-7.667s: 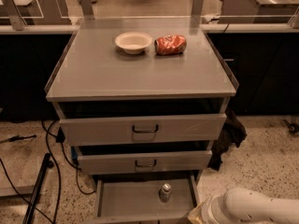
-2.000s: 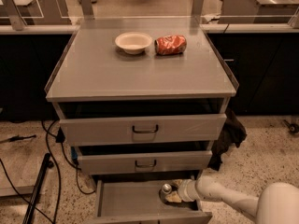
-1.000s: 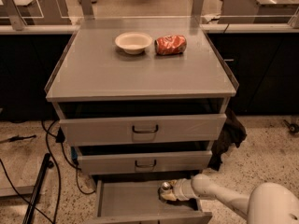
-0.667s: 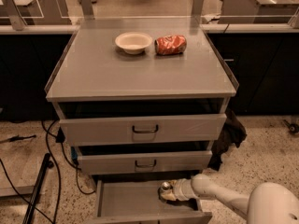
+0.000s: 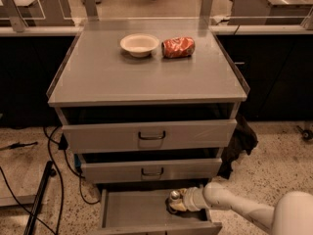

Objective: Pick redbull can from bottom drawer and place on counter

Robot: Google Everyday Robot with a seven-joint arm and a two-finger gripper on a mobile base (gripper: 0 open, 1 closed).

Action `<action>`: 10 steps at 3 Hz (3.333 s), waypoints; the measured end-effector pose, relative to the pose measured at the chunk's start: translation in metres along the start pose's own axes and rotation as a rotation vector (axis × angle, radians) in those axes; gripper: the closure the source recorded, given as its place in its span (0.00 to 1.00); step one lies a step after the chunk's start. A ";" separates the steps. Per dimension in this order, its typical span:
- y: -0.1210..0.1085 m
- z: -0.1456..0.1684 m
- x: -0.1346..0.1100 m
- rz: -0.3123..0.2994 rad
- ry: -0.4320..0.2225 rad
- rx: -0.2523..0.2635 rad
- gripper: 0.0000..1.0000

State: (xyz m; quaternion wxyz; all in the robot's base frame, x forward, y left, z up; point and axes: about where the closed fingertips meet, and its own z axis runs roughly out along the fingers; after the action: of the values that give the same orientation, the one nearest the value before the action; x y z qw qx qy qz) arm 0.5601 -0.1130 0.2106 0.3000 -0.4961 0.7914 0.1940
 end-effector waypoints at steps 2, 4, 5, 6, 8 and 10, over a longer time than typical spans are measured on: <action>0.041 -0.096 -0.079 -0.014 0.025 0.016 1.00; 0.067 -0.126 -0.095 -0.068 0.064 -0.004 1.00; 0.073 -0.141 -0.110 -0.084 0.054 -0.017 1.00; 0.091 -0.180 -0.150 -0.103 0.026 -0.019 1.00; 0.139 -0.258 -0.260 -0.181 0.011 0.027 1.00; 0.128 -0.294 -0.294 -0.172 -0.029 0.026 1.00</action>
Offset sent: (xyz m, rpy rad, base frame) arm -0.1032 0.0407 0.2389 -0.0625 0.0121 0.0397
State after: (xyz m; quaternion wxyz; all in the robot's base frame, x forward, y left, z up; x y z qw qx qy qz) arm 0.4584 -0.0392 0.6267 0.3334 -0.5557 0.7437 0.1644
